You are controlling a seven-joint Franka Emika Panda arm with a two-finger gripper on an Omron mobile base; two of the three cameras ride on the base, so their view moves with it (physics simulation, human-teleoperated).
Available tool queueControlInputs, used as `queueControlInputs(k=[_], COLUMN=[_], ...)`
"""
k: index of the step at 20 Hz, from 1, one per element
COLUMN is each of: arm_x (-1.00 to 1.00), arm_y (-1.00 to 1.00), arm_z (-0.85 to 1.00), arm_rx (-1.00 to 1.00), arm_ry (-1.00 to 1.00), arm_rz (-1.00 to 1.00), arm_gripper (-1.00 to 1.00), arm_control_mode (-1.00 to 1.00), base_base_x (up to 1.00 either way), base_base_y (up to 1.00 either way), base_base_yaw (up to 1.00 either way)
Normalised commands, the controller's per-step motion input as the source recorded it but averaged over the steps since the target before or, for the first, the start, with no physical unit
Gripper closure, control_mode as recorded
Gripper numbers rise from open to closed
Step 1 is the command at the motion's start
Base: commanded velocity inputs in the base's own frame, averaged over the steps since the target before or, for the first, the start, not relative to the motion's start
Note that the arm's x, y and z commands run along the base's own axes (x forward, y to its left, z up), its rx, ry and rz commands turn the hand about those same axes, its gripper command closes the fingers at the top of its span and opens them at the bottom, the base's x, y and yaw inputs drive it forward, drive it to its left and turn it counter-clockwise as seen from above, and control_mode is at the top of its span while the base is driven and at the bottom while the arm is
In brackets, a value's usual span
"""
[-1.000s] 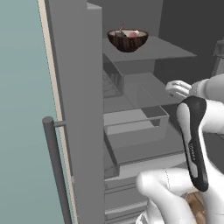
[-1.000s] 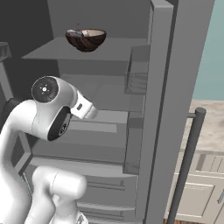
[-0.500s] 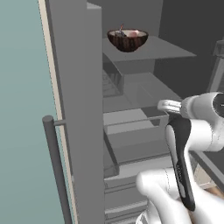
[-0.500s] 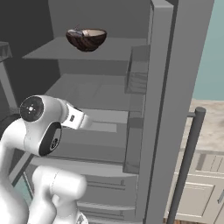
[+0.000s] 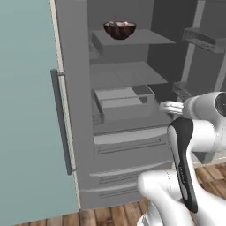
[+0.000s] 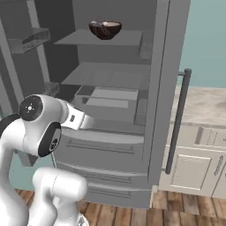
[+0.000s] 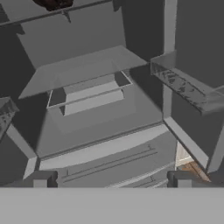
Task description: Place the bowl with the tomatos on the second highest shelf of the fridge. Place the bowl with the fish and steak on the top shelf of the fridge.
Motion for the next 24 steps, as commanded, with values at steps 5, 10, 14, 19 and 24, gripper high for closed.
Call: queueControlInputs(k=[5, 10, 14, 19, 24], arm_x=[0.00, 0.00, 0.00, 0.00, 0.00], arm_y=[0.00, 0.00, 0.00, 0.00, 0.00], arm_z=[0.00, 0.00, 0.00, 0.00, 0.00], arm_rx=[0.00, 0.00, 0.00, 0.00, 0.00], arm_ry=[0.00, 0.00, 0.00, 0.00, 0.00], arm_rz=[0.00, 0.00, 0.00, 0.00, 0.00], arm_gripper=[-1.00, -1.00, -1.00, -1.00, -1.00], arm_control_mode=[1.00, 1.00, 1.00, 1.00, 1.00], base_base_x=[-1.00, -0.94, -0.06, 0.93, 1.00], base_base_y=[-0.49, -0.97, -1.00, -1.00, -0.99], base_base_yaw=[0.10, -0.03, -0.17, -0.19, -0.09])
